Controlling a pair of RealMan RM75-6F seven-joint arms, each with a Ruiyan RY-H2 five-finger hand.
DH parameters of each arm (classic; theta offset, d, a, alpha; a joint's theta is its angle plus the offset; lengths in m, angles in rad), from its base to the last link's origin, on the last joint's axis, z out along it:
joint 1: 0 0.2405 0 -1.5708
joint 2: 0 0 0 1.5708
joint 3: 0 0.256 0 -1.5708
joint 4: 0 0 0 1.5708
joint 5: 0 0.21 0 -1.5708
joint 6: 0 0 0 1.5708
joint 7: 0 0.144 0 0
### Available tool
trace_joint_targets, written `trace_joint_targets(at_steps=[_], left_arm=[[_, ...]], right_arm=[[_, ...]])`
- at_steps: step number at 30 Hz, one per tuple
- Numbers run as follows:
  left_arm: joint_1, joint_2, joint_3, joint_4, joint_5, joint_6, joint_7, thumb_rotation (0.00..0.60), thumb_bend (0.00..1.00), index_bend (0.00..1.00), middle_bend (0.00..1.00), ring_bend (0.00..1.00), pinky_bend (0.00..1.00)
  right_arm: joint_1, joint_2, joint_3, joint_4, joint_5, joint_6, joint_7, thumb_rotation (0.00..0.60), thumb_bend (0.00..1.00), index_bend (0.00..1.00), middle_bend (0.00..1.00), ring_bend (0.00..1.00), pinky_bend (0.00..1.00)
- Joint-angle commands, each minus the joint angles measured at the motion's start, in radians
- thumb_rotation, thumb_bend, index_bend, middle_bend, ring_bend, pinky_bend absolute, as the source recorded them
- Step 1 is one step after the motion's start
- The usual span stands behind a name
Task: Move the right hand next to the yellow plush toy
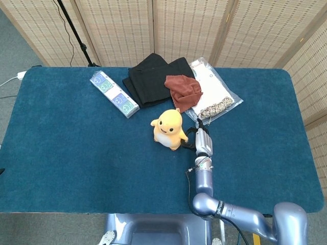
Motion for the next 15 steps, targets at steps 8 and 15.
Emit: trace_joint_targets(at_steps=[8, 15], left_arm=[[-0.002, -0.007, 0.001, 0.006, 0.001, -0.005, 0.005, 0.6, 0.0, 0.0, 0.0, 0.0, 0.0], [-0.002, -0.008, 0.001, 0.005, 0.001, -0.005, 0.008, 0.6, 0.0, 0.0, 0.0, 0.0, 0.0]], right_arm=[[-0.012, -0.004, -0.016, -0.005, -0.045, 0.007, -0.005, 0.6, 0.91, 0.64, 0.0, 0.0, 0.0], [-0.021, -0.001, -0.02, -0.009, -0.06, -0.002, -0.006, 0.6, 0.93, 0.64, 0.0, 0.0, 0.0]])
